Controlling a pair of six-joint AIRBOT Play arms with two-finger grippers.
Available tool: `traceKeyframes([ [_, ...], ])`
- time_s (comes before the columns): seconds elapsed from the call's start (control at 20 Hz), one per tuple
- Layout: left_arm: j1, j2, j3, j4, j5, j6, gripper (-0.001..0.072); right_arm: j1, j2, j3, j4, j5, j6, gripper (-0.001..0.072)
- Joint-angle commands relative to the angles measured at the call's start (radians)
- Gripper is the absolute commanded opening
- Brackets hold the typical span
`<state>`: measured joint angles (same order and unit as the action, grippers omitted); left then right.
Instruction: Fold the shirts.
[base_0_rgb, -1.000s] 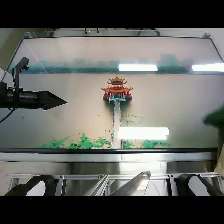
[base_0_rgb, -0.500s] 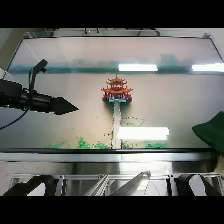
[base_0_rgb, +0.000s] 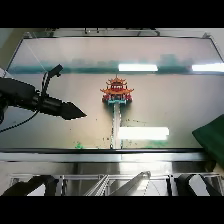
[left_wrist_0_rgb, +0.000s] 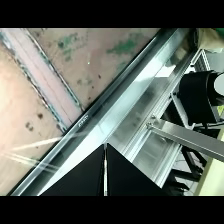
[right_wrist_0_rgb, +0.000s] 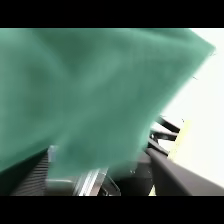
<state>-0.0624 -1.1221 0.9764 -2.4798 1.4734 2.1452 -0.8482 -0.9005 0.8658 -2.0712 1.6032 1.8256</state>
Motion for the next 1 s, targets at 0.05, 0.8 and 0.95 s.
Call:
traceKeyframes([
  [0.05, -0.004, -0.069, 0.000, -0.010, 0.028, 0.000, 0.0024, 0.001, -0.045, -0.001, -0.005, 0.020, 0.004, 0.0691],
  [0.8, 0.132, 0.018, 0.062, -0.001, -0.061, -0.036, 0.0024, 0.620, -0.097, 0.180, 1.016, -0.499, -0.040, 0.0017],
  [0.95, 0.176, 0.018, -0.064, -0.003, -0.117, -0.037, 0.0024, 0.865, -0.188, 0.179, 1.059, -0.652, -0.167, 0.0020],
])
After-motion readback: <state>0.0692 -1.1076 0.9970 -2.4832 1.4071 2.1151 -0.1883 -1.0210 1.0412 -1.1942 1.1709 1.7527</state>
